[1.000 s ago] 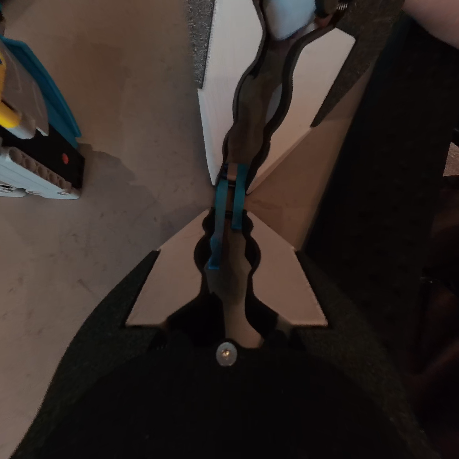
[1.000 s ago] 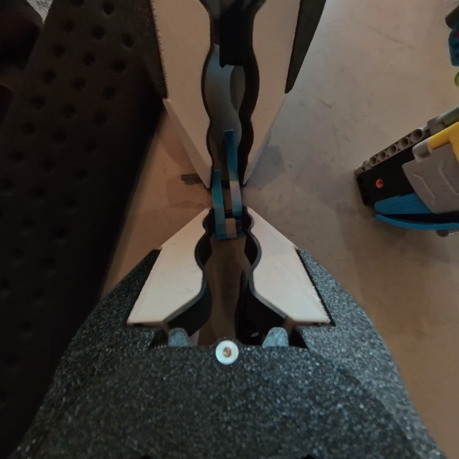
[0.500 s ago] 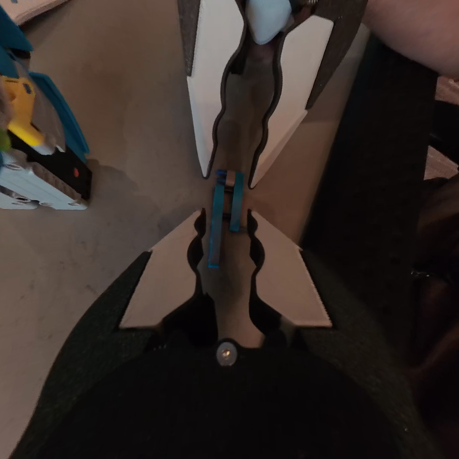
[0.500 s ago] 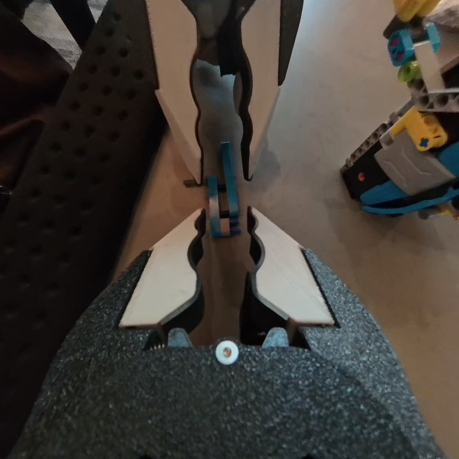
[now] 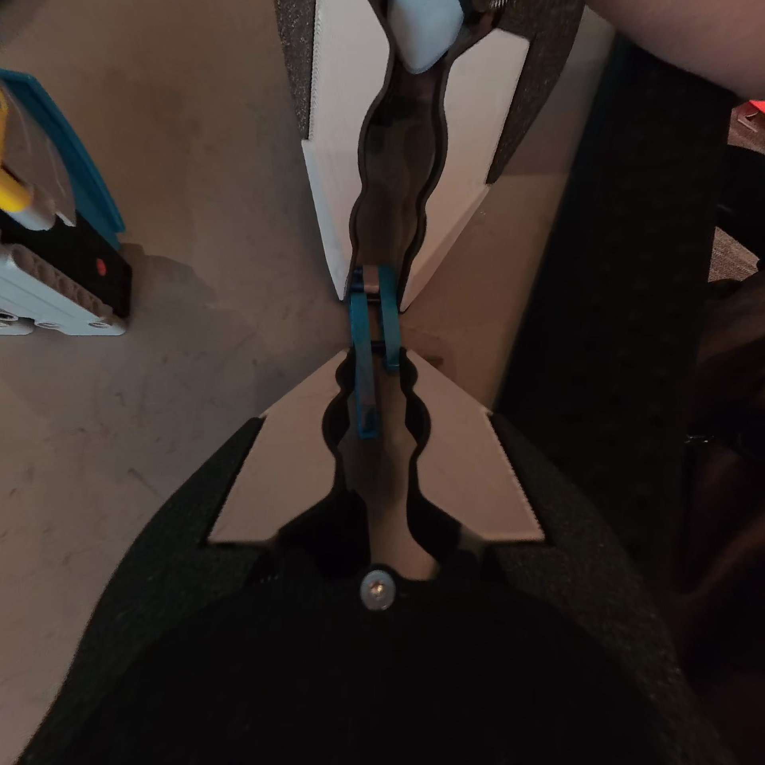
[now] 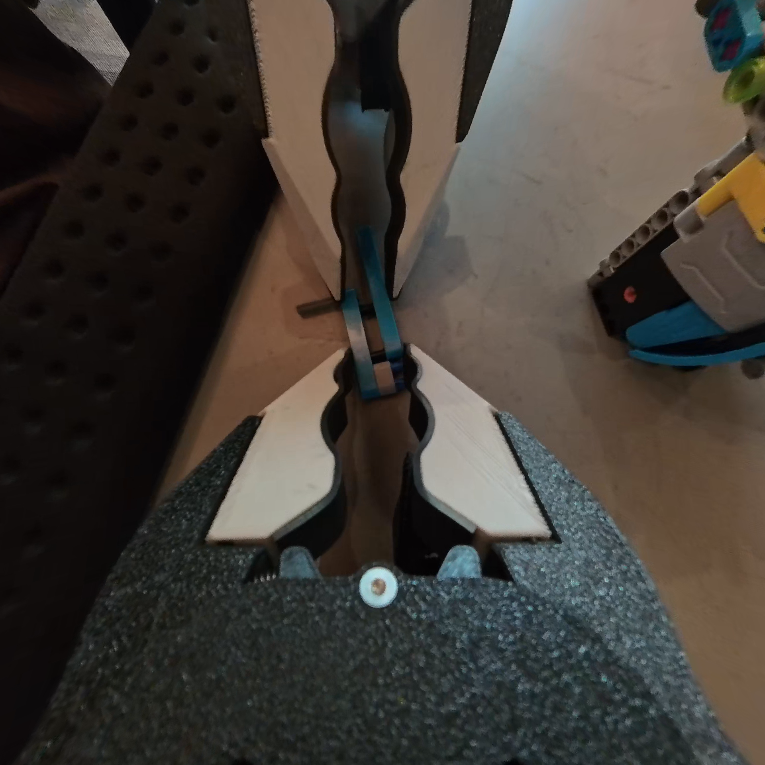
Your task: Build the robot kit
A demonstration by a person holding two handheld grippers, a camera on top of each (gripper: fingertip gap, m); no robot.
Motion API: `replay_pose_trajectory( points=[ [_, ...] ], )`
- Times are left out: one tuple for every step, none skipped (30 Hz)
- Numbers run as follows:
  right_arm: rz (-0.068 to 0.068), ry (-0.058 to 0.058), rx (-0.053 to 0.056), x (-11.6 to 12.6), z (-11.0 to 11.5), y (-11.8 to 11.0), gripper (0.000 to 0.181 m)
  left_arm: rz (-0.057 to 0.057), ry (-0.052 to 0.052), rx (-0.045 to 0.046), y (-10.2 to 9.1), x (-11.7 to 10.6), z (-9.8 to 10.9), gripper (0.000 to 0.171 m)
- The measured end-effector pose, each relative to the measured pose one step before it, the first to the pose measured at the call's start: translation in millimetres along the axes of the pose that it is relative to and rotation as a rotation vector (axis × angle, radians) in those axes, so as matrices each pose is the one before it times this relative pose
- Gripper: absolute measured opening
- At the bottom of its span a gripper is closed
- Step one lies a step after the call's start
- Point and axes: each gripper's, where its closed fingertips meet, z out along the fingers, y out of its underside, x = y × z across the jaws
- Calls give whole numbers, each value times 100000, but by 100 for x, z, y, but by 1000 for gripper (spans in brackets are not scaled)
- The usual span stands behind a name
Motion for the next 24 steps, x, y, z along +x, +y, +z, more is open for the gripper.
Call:
replay_pose_trajectory(
  points=[
    [386,-10,-326,-22,-48,13,25,34,-127,-41,-20,1,15,20],
    [168,-102,-180,-50,-79,-6,25,59,50,-44,-14,30,26,20],
    [336,-505,578,-68,-134,-49,29,19,84,3,-10,24,15,19],
    [930,-374,1124,27,-184,-123,29,-64,-35,19,-18,7,5,19],
    [911,-212,1443,76,-190,-191,29,-15,-73,-11,-7,-4,9,19],
    [561,-319,1472,47,-163,-206,29,1,-74,1,-9,-6,10,19],
    [299,-321,791,4,-87,-111,29,-39,-75,43,-14,-3,13,19],
    [72,-249,-189,-7,14,65,29,31,-90,71,-18,-10,15,19],
    [-104,-176,-1072,-24,131,206,29,105,-92,20,-6,-2,10,19],
    [-193,-252,-1168,-44,192,239,29,74,-53,-24,-7,7,0,19],
    [251,-907,587,-122,88,-48,27,38,12,43,2,-12,6,19],
    [246,-189,-52,31,10,24,26,20,130,119,-1,10,5,20],
    [131,-59,268,50,-24,-7,23,31,306,118,-5,6,15,20],
    [79,-492,473,4,17,5,23,45,388,114,-5,16,14,20],
    [464,-679,634,-1,17,-2,23,77,437,195,-6,7,5,20],
    [550,-855,663,-7,8,11,23,-91,541,247,-9,1,8,20],
    [361,-948,386,-24,23,19,23,-194,553,225,1,7,13,20],
    [-176,-761,203,-71,23,0,23,-261,456,140,-1,-4,5,20],
    [-506,-221,231,-21,11,5,23,-336,231,51,-16,6,9,20],
    [-42,83,201,-8,18,0,23,-25,-77,-31,2,8,7,20],
    [-217,169,167,-12,17,-5,23,-46,-184,-43,-9,-15,1,20],
    [-200,184,-22,4,3,6,23,-627,-100,-13,-21,-22,4,19],
    [-25,461,-400,-4,22,-2,23,-777,-173,31,-23,-54,6,18],
    [-665,489,-411,-6,-1,1,23,-473,-395,149,-37,-69,10,16]
  ],
)
